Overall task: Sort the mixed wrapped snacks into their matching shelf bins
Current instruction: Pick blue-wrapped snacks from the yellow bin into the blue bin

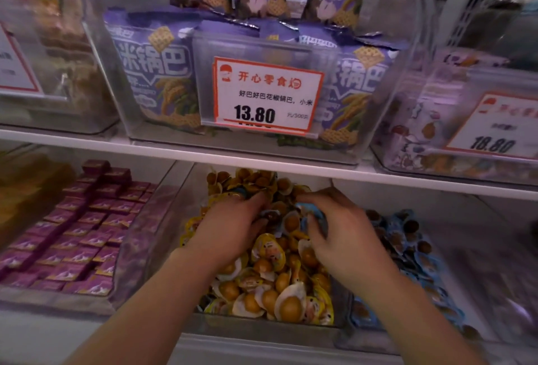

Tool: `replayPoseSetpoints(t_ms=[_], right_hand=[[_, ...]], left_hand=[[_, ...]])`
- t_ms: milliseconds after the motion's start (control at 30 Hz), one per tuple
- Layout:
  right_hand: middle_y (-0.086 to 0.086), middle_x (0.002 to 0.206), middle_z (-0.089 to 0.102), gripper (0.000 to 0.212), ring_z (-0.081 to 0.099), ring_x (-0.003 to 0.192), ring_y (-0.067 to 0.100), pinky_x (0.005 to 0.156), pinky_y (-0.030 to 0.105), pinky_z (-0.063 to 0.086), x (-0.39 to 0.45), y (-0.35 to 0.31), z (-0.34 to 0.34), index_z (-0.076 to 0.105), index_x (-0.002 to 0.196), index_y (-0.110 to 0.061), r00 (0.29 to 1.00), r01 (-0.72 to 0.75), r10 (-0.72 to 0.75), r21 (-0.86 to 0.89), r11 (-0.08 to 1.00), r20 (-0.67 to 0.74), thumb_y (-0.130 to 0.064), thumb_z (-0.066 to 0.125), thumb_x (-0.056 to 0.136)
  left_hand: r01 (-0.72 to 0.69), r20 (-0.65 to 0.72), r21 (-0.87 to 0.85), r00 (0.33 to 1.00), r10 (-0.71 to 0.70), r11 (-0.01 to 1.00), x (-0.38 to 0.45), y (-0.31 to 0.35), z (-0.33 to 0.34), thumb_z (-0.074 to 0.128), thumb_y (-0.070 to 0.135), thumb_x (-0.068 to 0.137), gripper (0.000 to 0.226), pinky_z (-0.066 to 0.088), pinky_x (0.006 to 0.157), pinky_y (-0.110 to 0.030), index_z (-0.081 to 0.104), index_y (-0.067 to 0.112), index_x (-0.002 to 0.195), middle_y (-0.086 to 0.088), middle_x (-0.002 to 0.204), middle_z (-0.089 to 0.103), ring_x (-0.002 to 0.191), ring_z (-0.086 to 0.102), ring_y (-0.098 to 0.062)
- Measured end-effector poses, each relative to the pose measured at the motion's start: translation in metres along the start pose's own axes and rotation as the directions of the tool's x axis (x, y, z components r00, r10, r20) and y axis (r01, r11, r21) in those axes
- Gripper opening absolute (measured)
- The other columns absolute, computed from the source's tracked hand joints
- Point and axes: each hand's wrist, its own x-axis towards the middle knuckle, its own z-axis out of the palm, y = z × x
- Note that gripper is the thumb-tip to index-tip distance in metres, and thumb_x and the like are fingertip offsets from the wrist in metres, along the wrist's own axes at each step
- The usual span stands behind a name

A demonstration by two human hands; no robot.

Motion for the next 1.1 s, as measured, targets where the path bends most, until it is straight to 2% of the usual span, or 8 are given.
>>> replayPoseSetpoints(t_ms=[167,300,467,633,733,833,933,1100], right_hand=[[-0.012,0.109,0.062,0.032,0.057,0.095,-0.002,0.083,0.001,0.04,-0.008,0.009,-0.004,0.067,0.117,-0.03,0.989,0.025,-0.004,0.136,0.99,-0.151,-0.012,0.065,0.09],[-0.023,0.104,0.065,0.036,0.064,0.088,-0.002,0.076,0.009,0.049,-0.008,0.013,-0.009,0.065,0.11,-0.042,0.962,-0.005,0.09,0.312,0.95,-0.258,-0.013,0.067,0.089],[-0.022,0.099,0.067,0.033,0.065,0.09,-0.003,0.075,0.008,0.048,-0.016,0.009,-0.004,0.066,0.106,-0.043,0.956,-0.01,0.119,0.374,0.927,-0.27,-0.015,0.067,0.089],[-0.022,0.103,0.065,0.037,0.063,0.097,-0.005,0.079,0.007,0.047,-0.023,0.009,-0.005,0.065,0.108,-0.039,0.959,0.033,0.078,0.379,0.925,-0.274,-0.006,0.067,0.09],[-0.023,0.104,0.064,0.037,0.062,0.1,-0.003,0.081,0.009,0.048,-0.027,0.011,-0.006,0.066,0.109,-0.037,0.961,0.033,0.079,0.394,0.918,-0.266,-0.005,0.067,0.09],[-0.022,0.106,0.063,0.034,0.063,0.102,-0.001,0.083,0.013,0.05,-0.028,0.012,-0.004,0.067,0.111,-0.035,0.964,0.022,0.089,0.408,0.913,-0.25,-0.007,0.066,0.091],[-0.021,0.106,0.063,0.035,0.063,0.102,0.001,0.083,0.014,0.051,-0.026,0.01,-0.002,0.066,0.111,-0.037,0.964,0.011,0.101,0.411,0.911,-0.248,-0.009,0.064,0.092],[-0.018,0.098,0.07,0.034,0.069,0.09,0.004,0.075,0.017,0.056,-0.021,0.007,-0.004,0.068,0.106,-0.041,0.942,-0.052,0.211,0.508,0.86,-0.262,-0.01,0.065,0.093]], left_hand=[[-0.002,-0.018,-0.101,1.0,0.0,0.995,0.003,0.005,-0.017,0.061,0.035,0.093,0.033,0.053,0.079,-0.037,0.059,0.025,0.125,-0.003,0.107,0.071,0.098,0.066,-0.025],[-0.009,0.111,-0.068,0.994,0.017,0.998,-0.004,0.021,-0.013,0.051,0.042,0.096,0.027,0.051,0.071,-0.035,0.049,0.031,0.12,0.003,0.098,0.069,0.092,0.065,-0.021],[0.001,0.273,0.13,0.961,-0.037,0.991,0.003,0.031,0.001,0.04,0.068,0.093,0.061,0.051,0.087,-0.04,0.029,0.04,0.146,0.002,0.125,0.062,0.113,0.059,-0.024],[0.052,0.358,0.079,0.931,-0.077,0.996,0.014,0.027,0.003,0.05,0.062,0.091,0.064,0.049,0.094,-0.039,0.028,0.044,0.149,0.004,0.14,0.056,0.123,0.055,-0.023],[0.079,0.347,-0.004,0.935,-0.073,0.997,0.014,0.021,0.001,0.051,0.051,0.096,0.051,0.049,0.094,-0.037,0.039,0.043,0.144,0.006,0.132,0.061,0.119,0.057,-0.021],[0.146,0.288,-0.157,0.953,-0.096,0.977,0.009,0.014,0.0,0.049,0.039,0.1,0.016,0.049,0.074,-0.031,0.06,0.043,0.111,0.014,0.094,0.065,0.092,0.063,-0.014],[0.155,0.226,-0.245,0.969,-0.099,0.957,0.004,0.014,-0.004,0.048,0.032,0.101,0.017,0.049,0.061,-0.032,0.057,0.041,0.09,0.012,0.076,0.065,0.069,0.061,-0.005],[0.19,0.052,-0.508,0.98,-0.19,0.84,0.01,0.022,-0.028,0.054,0.027,0.101,0.015,0.053,0.083,-0.028,0.068,0.032,0.104,0.012,0.098,0.073,0.094,0.067,-0.003]])
